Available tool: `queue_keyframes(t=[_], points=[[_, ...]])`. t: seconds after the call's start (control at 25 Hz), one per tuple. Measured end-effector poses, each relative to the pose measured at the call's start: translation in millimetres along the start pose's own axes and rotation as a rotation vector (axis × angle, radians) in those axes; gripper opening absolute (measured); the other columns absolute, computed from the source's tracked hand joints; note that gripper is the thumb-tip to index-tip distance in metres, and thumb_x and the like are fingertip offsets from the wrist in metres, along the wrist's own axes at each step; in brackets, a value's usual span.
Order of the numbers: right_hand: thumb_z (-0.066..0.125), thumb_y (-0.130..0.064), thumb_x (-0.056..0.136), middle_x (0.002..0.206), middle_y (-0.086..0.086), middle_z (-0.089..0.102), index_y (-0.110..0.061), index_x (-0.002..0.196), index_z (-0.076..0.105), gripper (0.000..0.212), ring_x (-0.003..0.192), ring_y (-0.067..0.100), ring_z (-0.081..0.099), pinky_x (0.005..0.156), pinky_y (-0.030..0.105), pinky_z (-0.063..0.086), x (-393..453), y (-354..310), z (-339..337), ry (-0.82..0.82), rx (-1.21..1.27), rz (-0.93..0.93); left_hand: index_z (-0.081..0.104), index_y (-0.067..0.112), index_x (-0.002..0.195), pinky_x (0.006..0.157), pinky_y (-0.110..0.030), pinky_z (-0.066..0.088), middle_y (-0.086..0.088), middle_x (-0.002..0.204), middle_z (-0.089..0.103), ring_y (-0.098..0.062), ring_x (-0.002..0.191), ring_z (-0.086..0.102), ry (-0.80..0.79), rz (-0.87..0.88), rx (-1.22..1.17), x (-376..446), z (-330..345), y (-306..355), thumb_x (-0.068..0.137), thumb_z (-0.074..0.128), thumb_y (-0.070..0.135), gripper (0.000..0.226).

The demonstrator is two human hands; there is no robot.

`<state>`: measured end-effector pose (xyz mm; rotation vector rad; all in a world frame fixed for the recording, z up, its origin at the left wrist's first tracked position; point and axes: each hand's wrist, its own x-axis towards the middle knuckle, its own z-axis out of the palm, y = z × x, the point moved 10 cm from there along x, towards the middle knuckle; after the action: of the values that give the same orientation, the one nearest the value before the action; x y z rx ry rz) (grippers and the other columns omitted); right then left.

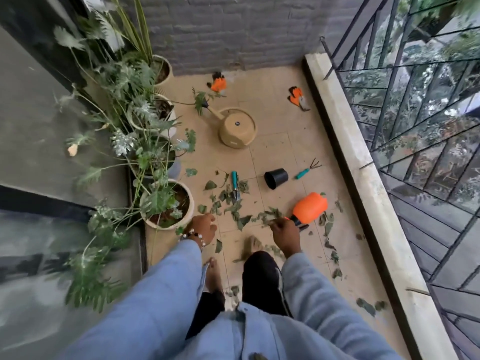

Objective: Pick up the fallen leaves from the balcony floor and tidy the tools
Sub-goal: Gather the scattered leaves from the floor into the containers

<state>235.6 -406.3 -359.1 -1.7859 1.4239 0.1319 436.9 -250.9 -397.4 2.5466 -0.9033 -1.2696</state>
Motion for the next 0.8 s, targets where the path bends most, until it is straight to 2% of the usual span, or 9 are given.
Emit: queue_keyframes(t=[0.04, 0.12, 0.2, 0.28, 0.32, 0.36, 0.44, 0.56, 0.8], points=[[0.054, -0.013, 0.093, 0.088, 0.026, 0.066, -0.002, 0.075, 0.064, 0.023, 0.081, 0.035, 0.057, 0.063, 0.03, 0.029, 12.9, -2.4, -3.7, -0.015, -0.006, 0.003, 0.057, 0.01, 0.128, 0.1, -0.035, 0.042, -0.017, 0.131, 0.058, -0.034, 0.121, 0.053, -0.007, -0.008, 0.003, 12.7, -2.9, 4.3, 0.096, 0.053, 0.021, 0.034], [0.053, -0.011, 0.092, 0.072, 0.018, 0.056, -0.018, 0.057, 0.045, 0.037, 0.072, 0.024, 0.048, 0.063, 0.027, 0.026, 45.5, -6.9, -11.2, -0.036, -0.036, -0.012, 0.057, 0.01, 0.128, 0.099, -0.035, 0.043, -0.018, 0.129, 0.059, -0.035, 0.118, 0.054, 0.001, -0.036, -0.003, 39.3, -10.1, 12.3, 0.095, 0.054, 0.022, 0.035], [0.052, -0.011, 0.092, 0.073, 0.012, 0.054, -0.026, 0.055, 0.037, 0.042, 0.074, 0.022, 0.049, 0.064, 0.025, 0.029, 91.1, -8.6, -12.7, -0.101, -0.079, -0.016, 0.06, 0.009, 0.125, 0.095, -0.036, 0.046, -0.02, 0.122, 0.063, -0.035, 0.113, 0.057, 0.015, -0.07, -0.038, 70.5, -15.7, 21.8, 0.094, 0.056, 0.021, 0.033], [0.052, -0.01, 0.09, 0.087, 0.015, 0.066, -0.028, 0.066, 0.056, 0.03, 0.085, 0.029, 0.061, 0.069, 0.028, 0.037, 144.4, -11.8, -6.3, -0.202, -0.165, -0.038, 0.063, 0.007, 0.121, 0.09, -0.036, 0.047, -0.021, 0.114, 0.067, -0.036, 0.107, 0.06, 0.038, -0.112, -0.084, 105.5, -20.5, 34.0, 0.094, 0.057, 0.019, 0.031], [0.053, -0.009, 0.09, 0.098, 0.015, 0.07, -0.02, 0.079, 0.068, 0.021, 0.094, 0.032, 0.063, 0.074, 0.03, 0.041, 172.6, -11.8, -1.2, -0.238, -0.193, -0.058, 0.064, 0.006, 0.12, 0.088, -0.036, 0.048, -0.021, 0.111, 0.068, -0.037, 0.105, 0.061, 0.044, -0.136, -0.115, 125.1, -19.0, 38.6, 0.094, 0.058, 0.018, 0.029], [0.054, -0.008, 0.089, 0.105, 0.015, 0.071, -0.011, 0.09, 0.072, 0.018, 0.1, 0.034, 0.063, 0.08, 0.032, 0.044, 197.4, -12.3, 3.6, -0.254, -0.221, -0.079, 0.064, 0.005, 0.118, 0.086, -0.034, 0.047, -0.021, 0.11, 0.069, -0.036, 0.104, 0.062, 0.048, -0.156, -0.137, 141.5, -16.5, 42.4, 0.093, 0.058, 0.018, 0.029], [0.053, -0.008, 0.09, 0.108, 0.015, 0.07, -0.006, 0.099, 0.071, 0.02, 0.102, 0.037, 0.062, 0.083, 0.032, 0.043, 249.0, -7.3, 18.8, -0.276, -0.287, -0.107, 0.064, 0.007, 0.119, 0.086, -0.031, 0.045, -0.018, 0.112, 0.069, -0.034, 0.106, 0.062, 0.036, -0.202, -0.181, 180.0, 0.9, 44.1, 0.094, 0.058, 0.018, 0.028], [0.054, -0.01, 0.09, 0.112, 0.014, 0.069, -0.007, 0.105, 0.07, 0.022, 0.106, 0.036, 0.061, 0.085, 0.029, 0.037, 337.9, 24.6, 67.2, -0.295, -0.333, -0.088, 0.065, 0.012, 0.118, 0.088, -0.03, 0.044, -0.015, 0.114, 0.069, -0.033, 0.108, 0.062, -0.004, -0.284, -0.255, 255.4, 54.6, 27.1, 0.093, 0.059, 0.022, 0.027], [0.057, -0.014, 0.089, 0.125, 0.016, 0.06, -0.008, 0.125, 0.058, 0.036, 0.114, 0.034, 0.055, 0.094, 0.033, 0.043, 482.6, 94.6, 229.8, -0.38, -0.402, -0.164, 0.067, 0.013, 0.116, 0.088, -0.024, 0.043, -0.009, 0.116, 0.069, -0.026, 0.11, 0.061, -0.082, -0.397, -0.324, 397.4, 181.4, -44.4, 0.094, 0.057, 0.019, 0.025]])
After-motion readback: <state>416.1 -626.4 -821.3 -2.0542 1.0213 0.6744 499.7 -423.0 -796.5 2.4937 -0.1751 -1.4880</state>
